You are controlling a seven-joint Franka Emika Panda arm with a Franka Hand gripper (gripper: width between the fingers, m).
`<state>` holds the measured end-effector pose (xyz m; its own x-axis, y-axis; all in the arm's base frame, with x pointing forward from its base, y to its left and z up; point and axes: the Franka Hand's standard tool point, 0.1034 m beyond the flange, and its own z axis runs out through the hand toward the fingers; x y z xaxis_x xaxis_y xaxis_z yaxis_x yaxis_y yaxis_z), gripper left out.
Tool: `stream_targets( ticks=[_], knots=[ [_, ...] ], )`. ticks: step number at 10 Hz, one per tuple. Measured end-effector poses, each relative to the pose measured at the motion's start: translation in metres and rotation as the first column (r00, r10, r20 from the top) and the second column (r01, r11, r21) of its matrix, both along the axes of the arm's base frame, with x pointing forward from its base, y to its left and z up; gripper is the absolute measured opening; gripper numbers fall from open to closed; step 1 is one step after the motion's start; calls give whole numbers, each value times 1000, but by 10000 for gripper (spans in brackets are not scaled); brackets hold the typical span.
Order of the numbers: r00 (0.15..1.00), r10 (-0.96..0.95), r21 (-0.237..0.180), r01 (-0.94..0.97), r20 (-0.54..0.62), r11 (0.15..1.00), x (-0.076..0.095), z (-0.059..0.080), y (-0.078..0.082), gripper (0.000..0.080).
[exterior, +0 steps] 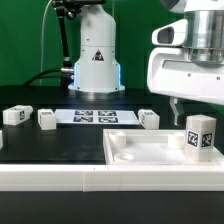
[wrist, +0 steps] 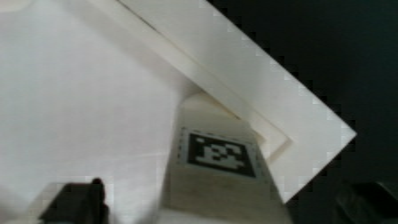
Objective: Assemble one leg
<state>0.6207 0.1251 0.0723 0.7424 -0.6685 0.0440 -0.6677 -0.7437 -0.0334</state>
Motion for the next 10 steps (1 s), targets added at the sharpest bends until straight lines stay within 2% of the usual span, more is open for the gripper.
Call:
stream_targets(
  ticks=[3, 5, 6, 8, 10],
  knots=[
    [937, 349, -38, -349, -9, 936, 3, 3, -2, 649],
    [857, 515, -48, -515, -17, 856, 5, 4, -2, 649],
    [792, 610, -54, -611, -33, 790, 3, 3, -3, 649],
    [662, 747, -62, -749, -56, 660, 2, 3, -3, 649],
    [605, 794, -69, -796, -55, 602, 2, 2, -7, 649]
  ],
)
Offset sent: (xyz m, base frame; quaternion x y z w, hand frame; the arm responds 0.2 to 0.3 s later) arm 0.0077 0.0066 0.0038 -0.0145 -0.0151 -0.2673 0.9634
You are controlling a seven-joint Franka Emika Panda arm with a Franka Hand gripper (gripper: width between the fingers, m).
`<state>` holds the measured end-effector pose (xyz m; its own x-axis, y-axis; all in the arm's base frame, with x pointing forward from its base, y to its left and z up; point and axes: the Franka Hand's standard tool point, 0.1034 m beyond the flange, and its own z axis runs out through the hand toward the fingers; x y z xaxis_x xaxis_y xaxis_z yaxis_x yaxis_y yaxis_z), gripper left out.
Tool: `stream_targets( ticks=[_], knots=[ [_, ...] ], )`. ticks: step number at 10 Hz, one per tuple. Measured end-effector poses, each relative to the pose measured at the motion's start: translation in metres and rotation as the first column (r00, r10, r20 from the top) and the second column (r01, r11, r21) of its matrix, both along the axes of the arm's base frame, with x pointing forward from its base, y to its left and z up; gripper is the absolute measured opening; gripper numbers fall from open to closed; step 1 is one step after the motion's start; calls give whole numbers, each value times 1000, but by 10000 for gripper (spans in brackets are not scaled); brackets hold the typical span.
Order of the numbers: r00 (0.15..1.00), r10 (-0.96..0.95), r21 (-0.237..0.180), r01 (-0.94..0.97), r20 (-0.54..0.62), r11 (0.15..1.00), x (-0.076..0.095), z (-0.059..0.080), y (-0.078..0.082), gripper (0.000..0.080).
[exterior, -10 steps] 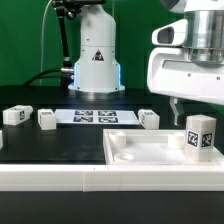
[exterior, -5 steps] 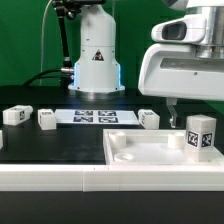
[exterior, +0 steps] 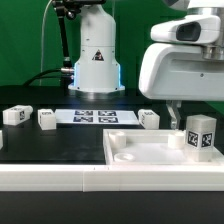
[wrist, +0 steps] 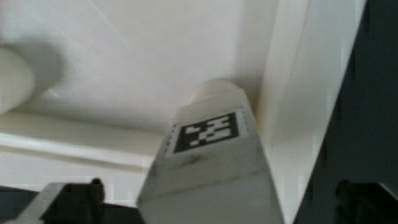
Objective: Assemble one leg
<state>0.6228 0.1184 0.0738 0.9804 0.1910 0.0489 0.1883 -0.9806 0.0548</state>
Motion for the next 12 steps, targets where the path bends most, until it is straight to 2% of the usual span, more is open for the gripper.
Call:
stream_targets(
  ticks=[1, 2, 3, 4, 7, 9, 10, 12],
  knots=[
    [1000, 17, -1, -17, -1, 1000, 0, 0, 0, 624],
    [1000, 13, -1, -13, -1, 1000, 0, 0, 0, 454],
    [1000, 13, -1, -13, -1, 1000, 0, 0, 0, 454],
    [1000, 13, -1, -13, -1, 1000, 0, 0, 0, 298],
    [998, -55, 5, 55, 2, 998, 0, 0, 0, 289],
    [963, -269, 24, 269, 7, 963, 0, 0, 0, 289],
    [930, -368, 37, 367, 6, 929, 0, 0, 1, 289],
    [784, -621, 75, 620, -13, 781, -3, -2, 3, 290]
  ],
)
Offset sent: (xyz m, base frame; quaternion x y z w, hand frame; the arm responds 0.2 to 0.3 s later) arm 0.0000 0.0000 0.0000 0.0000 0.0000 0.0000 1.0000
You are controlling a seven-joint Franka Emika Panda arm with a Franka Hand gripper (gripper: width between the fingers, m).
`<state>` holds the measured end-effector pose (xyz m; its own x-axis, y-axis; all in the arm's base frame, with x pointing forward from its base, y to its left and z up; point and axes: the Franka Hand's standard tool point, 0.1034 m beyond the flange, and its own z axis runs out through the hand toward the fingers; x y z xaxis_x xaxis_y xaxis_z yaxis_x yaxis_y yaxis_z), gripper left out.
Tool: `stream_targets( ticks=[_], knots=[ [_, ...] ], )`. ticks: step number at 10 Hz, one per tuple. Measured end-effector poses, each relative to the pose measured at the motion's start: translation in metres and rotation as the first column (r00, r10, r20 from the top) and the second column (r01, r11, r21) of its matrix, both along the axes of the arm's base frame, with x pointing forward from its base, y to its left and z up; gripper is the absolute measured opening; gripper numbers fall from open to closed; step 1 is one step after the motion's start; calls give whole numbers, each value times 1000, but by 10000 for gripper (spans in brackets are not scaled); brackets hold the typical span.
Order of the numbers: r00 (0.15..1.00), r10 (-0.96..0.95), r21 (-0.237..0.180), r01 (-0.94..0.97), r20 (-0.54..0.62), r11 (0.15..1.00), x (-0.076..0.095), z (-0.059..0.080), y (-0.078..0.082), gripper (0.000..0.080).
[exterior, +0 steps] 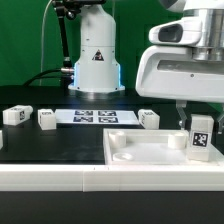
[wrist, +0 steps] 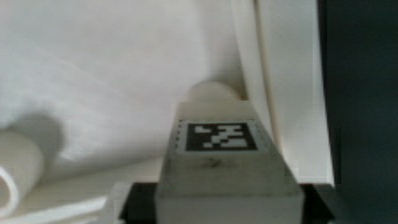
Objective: Assemble one leg
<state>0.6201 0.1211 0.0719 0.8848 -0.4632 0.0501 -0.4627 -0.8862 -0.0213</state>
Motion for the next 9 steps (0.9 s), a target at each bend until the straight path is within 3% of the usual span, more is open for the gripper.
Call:
stream_targets(
  ticks=[3, 6, 9],
  knots=[
    [958, -286, 19, 286, -2, 958, 0, 0, -1, 291],
    [790, -614, 24, 614, -3, 789, -1, 0, 1, 291],
    [731, -682, 39, 682, -16, 730, -1, 0, 0, 291]
  ],
)
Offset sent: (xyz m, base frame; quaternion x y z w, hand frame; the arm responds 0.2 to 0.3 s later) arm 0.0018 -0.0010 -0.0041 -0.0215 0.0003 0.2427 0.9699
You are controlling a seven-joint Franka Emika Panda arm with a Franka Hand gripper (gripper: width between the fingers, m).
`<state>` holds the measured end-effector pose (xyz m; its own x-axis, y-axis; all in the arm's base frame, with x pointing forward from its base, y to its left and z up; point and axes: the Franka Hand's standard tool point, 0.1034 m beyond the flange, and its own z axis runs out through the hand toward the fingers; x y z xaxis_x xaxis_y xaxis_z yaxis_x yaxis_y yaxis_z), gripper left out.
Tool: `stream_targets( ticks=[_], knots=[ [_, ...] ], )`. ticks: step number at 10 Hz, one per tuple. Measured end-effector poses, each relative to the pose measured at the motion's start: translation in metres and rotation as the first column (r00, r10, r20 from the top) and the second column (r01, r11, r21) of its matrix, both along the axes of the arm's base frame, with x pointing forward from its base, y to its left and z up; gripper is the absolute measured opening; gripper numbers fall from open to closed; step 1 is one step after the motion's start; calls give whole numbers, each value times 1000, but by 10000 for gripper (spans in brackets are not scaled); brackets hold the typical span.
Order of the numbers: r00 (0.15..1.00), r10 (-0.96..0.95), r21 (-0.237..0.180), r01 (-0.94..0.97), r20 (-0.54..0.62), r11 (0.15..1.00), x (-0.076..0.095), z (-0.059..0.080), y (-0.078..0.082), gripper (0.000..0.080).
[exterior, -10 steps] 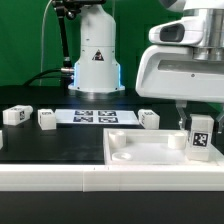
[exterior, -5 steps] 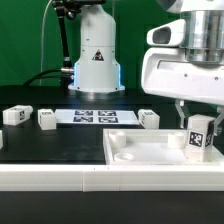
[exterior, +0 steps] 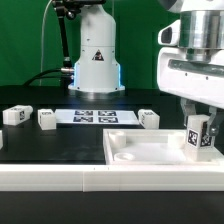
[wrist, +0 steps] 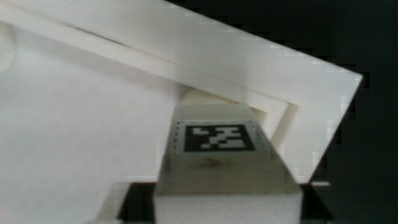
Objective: Assemble one leg
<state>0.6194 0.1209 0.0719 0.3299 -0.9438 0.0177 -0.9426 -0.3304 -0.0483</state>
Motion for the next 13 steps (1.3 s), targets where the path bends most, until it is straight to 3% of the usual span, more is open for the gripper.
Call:
stream_targets(
  ticks=[2, 3, 4, 8, 13],
  knots=[
    [998, 65, -4, -65, 10, 998, 1, 0, -1, 335],
    [994, 108, -7, -108, 19, 994, 2, 0, -2, 554],
    [987, 162, -12, -162, 17, 987, 2, 0, -1, 623],
    [798, 602, -46, -601, 12, 798, 2, 0, 4, 647],
    [410, 912, -82, -909, -11, 408, 5, 1, 5, 649]
  ],
)
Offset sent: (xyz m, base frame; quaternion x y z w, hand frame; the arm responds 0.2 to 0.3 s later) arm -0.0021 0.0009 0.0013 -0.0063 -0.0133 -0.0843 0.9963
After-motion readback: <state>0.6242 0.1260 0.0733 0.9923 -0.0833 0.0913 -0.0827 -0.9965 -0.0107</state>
